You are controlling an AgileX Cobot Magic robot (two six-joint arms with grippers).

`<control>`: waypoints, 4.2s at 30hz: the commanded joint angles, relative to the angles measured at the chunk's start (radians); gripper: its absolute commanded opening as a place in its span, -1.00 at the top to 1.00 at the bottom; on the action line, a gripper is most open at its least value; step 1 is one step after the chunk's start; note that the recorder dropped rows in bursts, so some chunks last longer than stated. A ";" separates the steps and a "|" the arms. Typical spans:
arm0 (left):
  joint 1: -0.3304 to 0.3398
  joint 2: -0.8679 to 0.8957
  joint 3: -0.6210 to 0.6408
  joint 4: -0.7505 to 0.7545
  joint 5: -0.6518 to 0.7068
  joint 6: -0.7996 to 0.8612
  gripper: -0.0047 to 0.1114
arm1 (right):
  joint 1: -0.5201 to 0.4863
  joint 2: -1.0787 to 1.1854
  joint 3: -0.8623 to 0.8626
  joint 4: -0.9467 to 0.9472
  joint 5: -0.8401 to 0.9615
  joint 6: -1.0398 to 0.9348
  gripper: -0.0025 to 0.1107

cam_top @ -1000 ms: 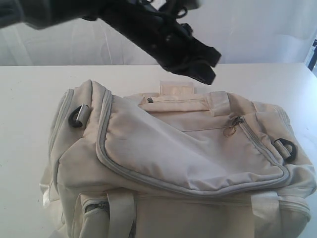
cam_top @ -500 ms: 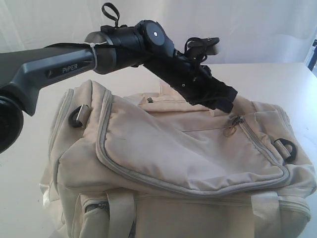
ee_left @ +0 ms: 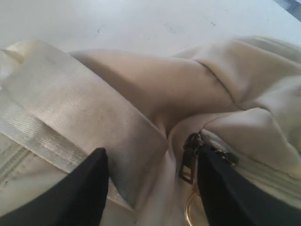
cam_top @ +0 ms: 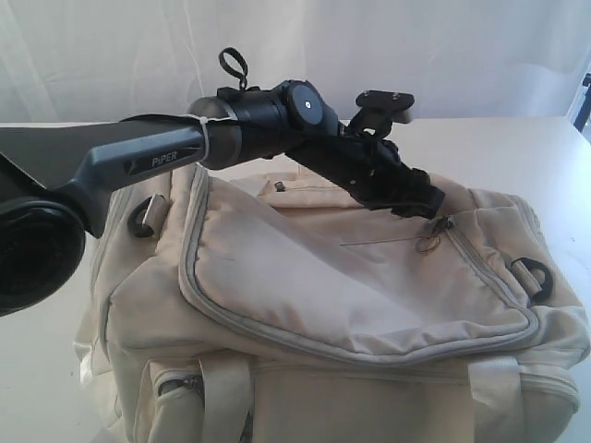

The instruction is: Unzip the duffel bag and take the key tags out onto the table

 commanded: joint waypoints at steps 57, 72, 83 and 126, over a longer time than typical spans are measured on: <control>0.015 -0.063 -0.146 -0.114 0.153 0.015 0.92 | -0.002 0.292 -0.279 0.006 0.270 -0.044 0.96; 0.029 -0.072 -0.171 -0.064 0.225 0.015 0.92 | 0.026 1.128 -0.810 0.597 0.702 -0.743 0.96; 0.048 -0.087 -0.171 -0.064 0.225 0.017 0.92 | 0.026 1.326 -0.821 0.704 0.521 -0.793 0.72; 0.057 -0.095 -0.171 -0.072 0.238 0.036 0.92 | 0.026 1.574 -0.818 0.924 0.369 -0.973 0.92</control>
